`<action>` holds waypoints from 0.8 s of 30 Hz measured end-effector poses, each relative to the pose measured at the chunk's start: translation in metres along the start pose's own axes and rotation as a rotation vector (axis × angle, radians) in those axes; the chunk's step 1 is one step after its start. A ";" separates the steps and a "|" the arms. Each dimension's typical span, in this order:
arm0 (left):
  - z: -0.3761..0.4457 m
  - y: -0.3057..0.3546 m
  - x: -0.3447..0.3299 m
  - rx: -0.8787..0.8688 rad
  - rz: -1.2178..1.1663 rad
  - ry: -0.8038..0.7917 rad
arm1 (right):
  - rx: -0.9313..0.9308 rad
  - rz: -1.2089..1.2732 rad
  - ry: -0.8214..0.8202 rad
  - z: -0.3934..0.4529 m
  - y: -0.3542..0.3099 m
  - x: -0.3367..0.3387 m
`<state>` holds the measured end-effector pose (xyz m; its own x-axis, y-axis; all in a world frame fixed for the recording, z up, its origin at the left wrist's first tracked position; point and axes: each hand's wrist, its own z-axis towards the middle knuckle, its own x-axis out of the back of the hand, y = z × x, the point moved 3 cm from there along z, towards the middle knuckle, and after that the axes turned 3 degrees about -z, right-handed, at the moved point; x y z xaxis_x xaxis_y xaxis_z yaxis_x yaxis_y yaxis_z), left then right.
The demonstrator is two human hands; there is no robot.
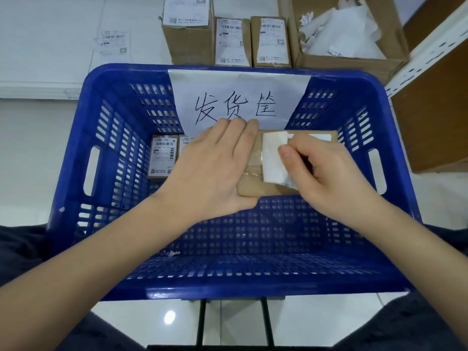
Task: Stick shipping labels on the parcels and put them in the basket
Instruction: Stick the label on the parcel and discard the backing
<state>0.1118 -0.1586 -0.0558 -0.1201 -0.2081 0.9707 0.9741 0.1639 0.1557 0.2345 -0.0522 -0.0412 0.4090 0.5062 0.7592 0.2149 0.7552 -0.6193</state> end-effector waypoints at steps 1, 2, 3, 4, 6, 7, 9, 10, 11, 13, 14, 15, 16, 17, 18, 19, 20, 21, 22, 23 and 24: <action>0.000 -0.001 0.000 -0.002 -0.003 0.002 | -0.001 -0.015 0.000 0.000 0.001 0.002; -0.001 -0.001 0.000 -0.003 -0.009 0.005 | 0.000 -0.030 -0.001 -0.001 0.002 0.003; -0.001 -0.001 0.000 -0.004 -0.017 0.007 | 0.001 -0.042 -0.002 -0.001 0.002 0.004; -0.001 -0.002 0.000 -0.006 -0.025 0.009 | 0.003 -0.048 -0.001 -0.001 0.003 0.005; -0.001 -0.003 0.001 -0.010 -0.044 0.011 | 0.007 -0.056 0.008 -0.001 0.004 0.008; -0.001 -0.003 0.001 -0.011 -0.052 0.012 | 0.011 -0.062 0.015 0.000 0.004 0.010; 0.000 -0.005 0.002 -0.007 -0.066 0.013 | 0.016 -0.075 0.020 0.001 0.004 0.014; 0.001 -0.006 0.003 0.001 -0.071 0.012 | 0.017 -0.083 0.018 0.002 0.005 0.016; 0.001 -0.006 0.005 0.011 -0.074 0.013 | 0.017 -0.093 0.014 0.002 0.005 0.020; 0.002 -0.009 0.008 0.034 -0.086 0.018 | 0.006 -0.099 0.006 0.003 0.006 0.025; 0.003 -0.010 0.009 0.044 -0.094 0.021 | -0.003 -0.096 0.003 0.004 0.007 0.028; 0.003 -0.010 0.010 0.052 -0.103 0.023 | -0.014 -0.094 -0.001 0.004 0.008 0.029; 0.003 -0.011 0.009 0.056 -0.107 0.024 | -0.028 -0.091 -0.005 0.004 0.008 0.030; 0.002 -0.011 0.008 0.057 -0.107 0.023 | -0.045 -0.086 -0.007 0.004 0.010 0.030; 0.002 -0.011 0.006 0.056 -0.101 0.019 | -0.070 -0.072 -0.006 0.004 0.011 0.029; 0.002 -0.011 0.004 0.053 -0.094 0.014 | -0.102 -0.040 0.001 0.003 0.012 0.028; 0.002 -0.011 0.002 0.049 -0.088 0.010 | -0.134 0.004 0.012 0.003 0.013 0.026; 0.002 -0.011 0.001 0.047 -0.082 0.008 | -0.151 0.043 0.028 0.002 0.012 0.025; 0.003 -0.011 0.000 0.045 -0.075 0.010 | -0.145 0.058 0.055 0.002 0.012 0.024; 0.004 -0.011 0.001 0.044 -0.067 0.012 | -0.118 0.048 0.089 0.003 0.010 0.023; 0.005 -0.012 0.001 0.043 -0.060 0.016 | -0.076 0.023 0.119 0.004 0.009 0.023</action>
<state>0.0993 -0.1562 -0.0555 -0.1743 -0.2339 0.9565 0.9562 0.1920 0.2211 0.2425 -0.0317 -0.0285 0.5162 0.4663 0.7184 0.2690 0.7081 -0.6529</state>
